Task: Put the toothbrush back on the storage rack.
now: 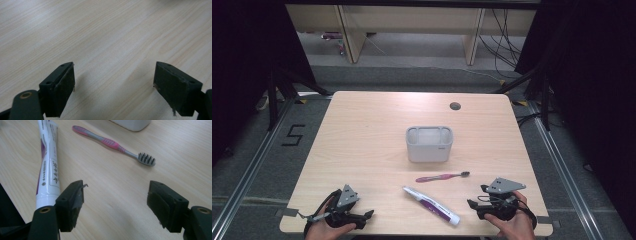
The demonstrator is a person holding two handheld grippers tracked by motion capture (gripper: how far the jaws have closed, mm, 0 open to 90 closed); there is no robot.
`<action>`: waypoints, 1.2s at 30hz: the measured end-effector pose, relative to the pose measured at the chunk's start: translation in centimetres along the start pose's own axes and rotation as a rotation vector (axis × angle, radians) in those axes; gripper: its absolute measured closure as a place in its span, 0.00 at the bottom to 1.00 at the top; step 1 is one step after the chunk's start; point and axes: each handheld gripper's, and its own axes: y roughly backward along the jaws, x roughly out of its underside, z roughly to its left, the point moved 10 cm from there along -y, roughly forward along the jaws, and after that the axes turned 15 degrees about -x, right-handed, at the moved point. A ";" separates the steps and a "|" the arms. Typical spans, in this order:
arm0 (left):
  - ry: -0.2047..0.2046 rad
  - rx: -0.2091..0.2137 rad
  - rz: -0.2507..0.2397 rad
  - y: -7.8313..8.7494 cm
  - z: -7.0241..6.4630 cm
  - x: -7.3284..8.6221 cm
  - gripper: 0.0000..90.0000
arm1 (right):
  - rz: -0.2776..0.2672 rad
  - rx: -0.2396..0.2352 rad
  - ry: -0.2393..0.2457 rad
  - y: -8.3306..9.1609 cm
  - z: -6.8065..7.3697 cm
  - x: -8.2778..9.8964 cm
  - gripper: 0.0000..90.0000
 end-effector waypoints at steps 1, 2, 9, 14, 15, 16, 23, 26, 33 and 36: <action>0.008 -0.004 -0.004 -0.1 0.0 0.0 0.19 | 0.005 -0.003 -0.028 -0.1 0.3 0.0 0.34; 0.026 -0.008 -0.012 -0.1 -0.1 -0.2 0.19 | 0.006 -0.008 -0.002 -0.2 0.1 -0.3 0.34; -0.002 0.001 0.001 0.0 0.0 0.0 0.19 | 0.027 -0.013 0.009 -1.1 0.3 -1.0 0.38; -0.007 0.002 0.009 0.1 0.1 0.1 0.19 | 0.044 -0.018 0.025 -1.8 0.2 -1.5 0.42; -0.004 0.000 0.003 0.0 0.1 0.0 0.19 | 0.051 -0.024 0.017 -2.0 0.2 -1.6 0.43; -0.006 0.001 0.010 0.1 0.1 0.1 0.19 | 0.050 -0.021 0.039 -2.1 0.1 -1.8 0.45; -0.007 0.001 0.010 0.1 0.1 0.1 0.19 | 0.049 -0.028 0.053 -3.1 0.1 -2.7 0.54; -0.003 0.000 -0.001 0.0 0.0 0.0 0.19 | 0.055 -0.037 0.073 -3.5 0.2 -3.3 0.63; -0.002 0.000 0.001 0.0 0.0 0.0 0.19 | 0.046 -0.049 0.088 -4.6 0.2 -4.5 0.84; -0.004 0.001 0.000 0.0 0.0 0.0 0.19 | 0.044 -0.061 0.103 -5.1 0.2 -5.1 0.91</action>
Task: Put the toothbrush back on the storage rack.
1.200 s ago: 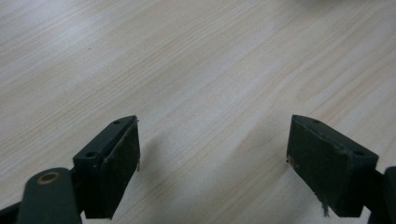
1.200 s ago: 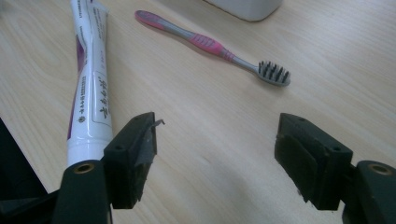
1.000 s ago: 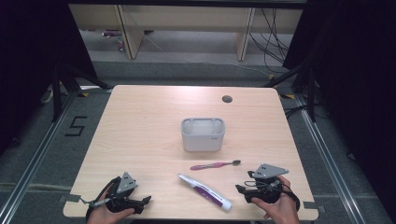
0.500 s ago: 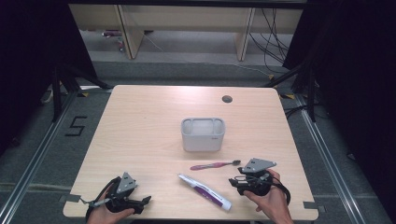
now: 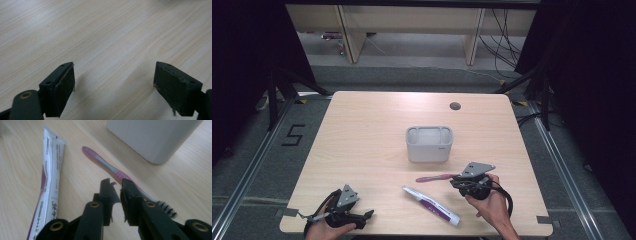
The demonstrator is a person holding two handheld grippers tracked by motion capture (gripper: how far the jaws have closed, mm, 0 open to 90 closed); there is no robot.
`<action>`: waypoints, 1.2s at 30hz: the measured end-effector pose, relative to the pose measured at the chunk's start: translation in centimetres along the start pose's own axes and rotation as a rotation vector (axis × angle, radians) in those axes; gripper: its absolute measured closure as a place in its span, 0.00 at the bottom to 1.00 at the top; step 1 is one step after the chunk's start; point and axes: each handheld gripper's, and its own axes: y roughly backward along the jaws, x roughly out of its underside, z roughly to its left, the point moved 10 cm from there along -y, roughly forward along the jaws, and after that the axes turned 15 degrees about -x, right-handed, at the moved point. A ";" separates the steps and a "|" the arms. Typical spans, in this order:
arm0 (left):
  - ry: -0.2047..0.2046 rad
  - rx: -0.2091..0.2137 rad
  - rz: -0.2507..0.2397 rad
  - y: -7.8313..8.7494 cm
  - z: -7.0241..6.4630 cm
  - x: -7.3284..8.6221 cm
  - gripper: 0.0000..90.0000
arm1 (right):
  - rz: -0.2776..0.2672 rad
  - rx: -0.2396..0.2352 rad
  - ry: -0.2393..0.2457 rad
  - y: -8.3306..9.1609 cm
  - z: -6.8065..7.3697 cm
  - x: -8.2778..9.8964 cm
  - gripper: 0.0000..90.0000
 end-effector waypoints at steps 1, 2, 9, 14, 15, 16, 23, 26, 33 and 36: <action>0.000 0.000 0.001 0.0 0.0 0.0 0.19 | 0.007 -0.003 -0.002 -0.1 0.0 -0.2 0.93; 0.003 0.000 0.001 0.0 0.0 0.0 0.19 | 0.004 -0.005 0.016 -0.4 -0.1 -0.4 0.95; -0.002 0.002 0.009 0.1 0.0 0.1 0.19 | -0.007 -0.017 0.021 -2.3 -0.3 -1.8 1.00; 0.002 0.002 0.000 0.0 0.0 0.0 0.19 | 0.009 -0.020 0.027 -3.4 -0.7 -2.5 1.00; 0.000 0.005 0.003 0.0 0.0 0.0 0.19 | 0.007 -0.017 0.039 -3.8 -0.9 -2.9 1.00; 0.001 0.003 0.000 0.0 0.0 0.0 0.19 | 0.007 -0.017 0.039 -3.8 -0.9 -2.9 1.00; -0.002 0.002 0.001 0.0 0.0 0.0 0.19 | 0.024 -0.019 0.031 -5.1 -0.8 -4.0 1.00; 0.006 0.002 -0.004 0.0 -0.1 0.0 0.19 | 0.017 -0.026 0.039 -6.1 -0.8 -4.5 1.00; 0.001 0.003 -0.005 0.0 -0.1 -0.1 0.19 | 0.069 -0.067 0.042 -8.1 -0.1 -4.9 1.00; 0.003 0.003 -0.007 0.0 -0.1 -0.1 0.19 | 0.082 -0.082 0.041 -8.9 0.1 -5.2 1.00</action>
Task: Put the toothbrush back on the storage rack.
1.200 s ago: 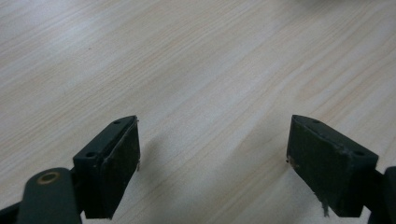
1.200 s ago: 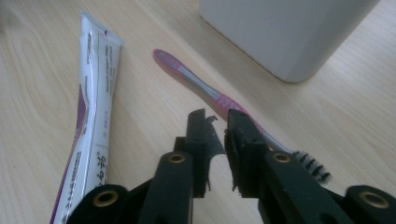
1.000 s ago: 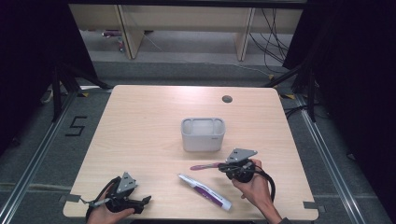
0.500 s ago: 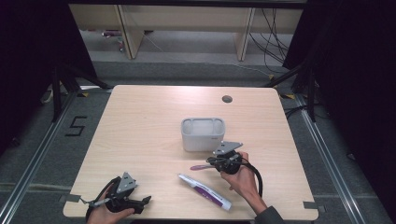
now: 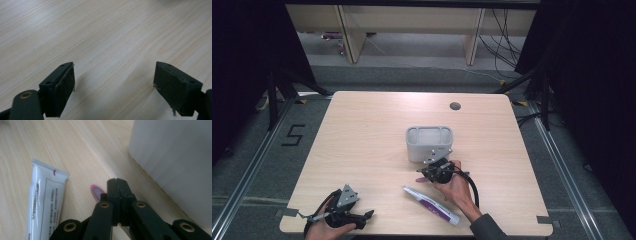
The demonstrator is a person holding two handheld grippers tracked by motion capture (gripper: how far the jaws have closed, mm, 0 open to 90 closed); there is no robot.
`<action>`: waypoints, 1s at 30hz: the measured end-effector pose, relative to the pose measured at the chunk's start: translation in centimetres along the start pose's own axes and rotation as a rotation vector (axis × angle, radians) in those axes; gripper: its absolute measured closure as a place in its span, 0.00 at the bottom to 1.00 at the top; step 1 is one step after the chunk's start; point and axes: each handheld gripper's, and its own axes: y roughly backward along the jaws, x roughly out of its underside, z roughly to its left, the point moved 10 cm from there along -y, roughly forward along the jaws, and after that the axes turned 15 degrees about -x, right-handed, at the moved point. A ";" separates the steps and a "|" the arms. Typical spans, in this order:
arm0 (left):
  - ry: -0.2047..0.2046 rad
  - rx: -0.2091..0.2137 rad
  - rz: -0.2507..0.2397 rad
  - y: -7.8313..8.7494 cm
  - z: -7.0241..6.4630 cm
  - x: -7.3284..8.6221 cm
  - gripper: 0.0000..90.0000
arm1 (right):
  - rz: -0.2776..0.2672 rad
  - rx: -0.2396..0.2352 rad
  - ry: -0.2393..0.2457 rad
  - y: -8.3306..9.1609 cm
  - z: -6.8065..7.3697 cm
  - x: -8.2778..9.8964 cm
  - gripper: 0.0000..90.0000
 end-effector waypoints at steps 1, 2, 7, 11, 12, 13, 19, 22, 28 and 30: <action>0.003 0.001 0.000 0.0 0.0 0.0 0.19 | -0.010 0.003 0.005 -0.3 0.0 -0.2 1.00; 0.001 0.001 0.001 0.0 0.0 0.0 0.19 | 0.009 0.003 0.010 -0.3 0.1 -0.2 1.00; 0.002 0.002 0.000 0.0 0.0 0.0 0.19 | 0.020 -0.004 0.003 -1.5 0.4 -0.9 1.00; -0.004 0.002 0.001 0.1 0.0 0.0 0.19 | 0.047 -0.018 -0.007 -2.3 0.8 -1.1 1.00; -0.001 0.002 0.000 0.0 0.0 0.0 0.19 | 0.050 -0.021 -0.002 -2.5 0.9 -1.1 1.00; 0.004 0.002 -0.003 0.0 -0.1 0.0 0.19 | 0.048 -0.020 0.003 -2.7 0.8 -1.2 1.00; 0.006 0.002 -0.004 0.0 -0.1 -0.1 0.19 | 0.065 -0.011 0.009 -3.1 0.5 -0.9 1.00; -0.001 0.003 -0.002 0.1 -0.1 0.0 0.19 | 0.070 -0.020 0.023 -3.0 0.5 -0.8 1.00; -0.006 0.004 -0.001 0.1 0.0 0.0 0.19 | 0.091 -0.017 0.003 -2.5 0.9 0.2 1.00; 0.000 0.001 -0.004 0.1 0.0 -0.1 0.19 | 0.102 -0.025 0.036 -2.2 0.9 0.6 1.00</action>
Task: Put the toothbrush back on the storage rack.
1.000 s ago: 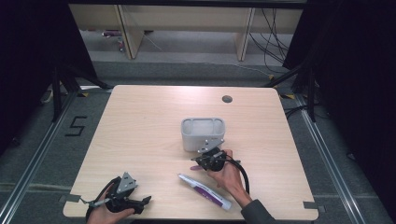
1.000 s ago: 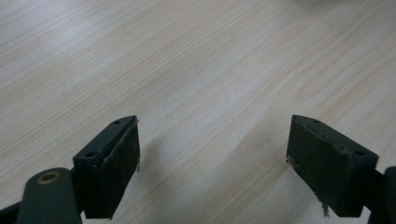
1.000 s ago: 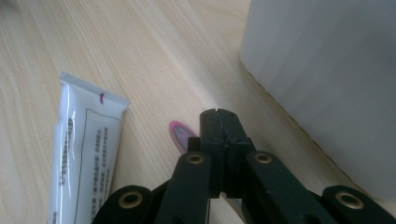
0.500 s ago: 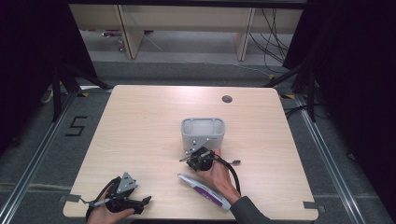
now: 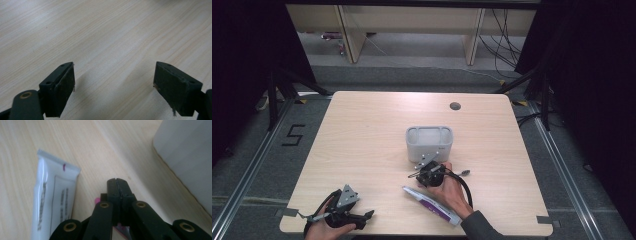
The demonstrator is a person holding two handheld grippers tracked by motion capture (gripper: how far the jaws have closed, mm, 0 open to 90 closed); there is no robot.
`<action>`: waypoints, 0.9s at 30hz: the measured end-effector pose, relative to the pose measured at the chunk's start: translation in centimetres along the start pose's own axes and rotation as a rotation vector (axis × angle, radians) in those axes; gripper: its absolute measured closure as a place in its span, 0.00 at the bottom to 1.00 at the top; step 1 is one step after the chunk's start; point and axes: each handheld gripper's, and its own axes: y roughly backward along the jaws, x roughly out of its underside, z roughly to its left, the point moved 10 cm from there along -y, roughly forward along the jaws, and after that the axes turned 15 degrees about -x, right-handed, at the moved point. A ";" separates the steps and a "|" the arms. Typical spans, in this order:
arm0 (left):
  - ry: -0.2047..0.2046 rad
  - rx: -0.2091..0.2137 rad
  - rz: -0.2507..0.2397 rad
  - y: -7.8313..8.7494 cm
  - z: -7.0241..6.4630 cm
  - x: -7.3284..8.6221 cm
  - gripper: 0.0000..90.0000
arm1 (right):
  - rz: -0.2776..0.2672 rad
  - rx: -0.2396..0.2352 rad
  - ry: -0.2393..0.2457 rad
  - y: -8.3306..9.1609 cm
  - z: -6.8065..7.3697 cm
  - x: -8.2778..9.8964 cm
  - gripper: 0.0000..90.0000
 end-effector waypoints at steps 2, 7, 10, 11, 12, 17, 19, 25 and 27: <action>-0.003 0.002 0.002 0.0 0.0 0.0 0.19 | 0.004 -0.010 -0.009 0.3 0.3 0.5 1.00; -0.006 0.003 0.004 0.0 0.0 0.0 0.19 | 0.020 -0.014 0.001 1.1 0.8 1.6 1.00; -0.003 0.002 0.002 0.0 0.0 0.0 0.19 | 0.038 -0.026 0.016 1.4 1.2 2.3 1.00; 0.000 0.002 0.002 0.0 0.0 0.0 0.19 | 0.038 -0.032 0.015 1.6 1.4 2.8 1.00; -0.002 0.002 0.002 0.0 0.0 0.0 0.19 | 0.038 -0.032 0.015 1.6 1.4 2.8 1.00; -0.001 0.002 0.003 0.0 0.0 0.0 0.19 | 0.041 -0.022 0.013 2.8 1.5 4.1 1.00; -0.002 0.002 0.004 0.0 0.0 0.0 0.19 | 0.043 -0.024 0.001 3.2 1.6 4.7 1.00; 0.003 0.001 0.004 0.0 0.0 0.0 0.19 | 0.045 -0.016 -0.019 4.6 1.3 6.5 1.00; 0.002 0.001 0.005 0.0 0.0 0.0 0.19 | 0.043 -0.015 -0.033 5.1 1.2 7.0 1.00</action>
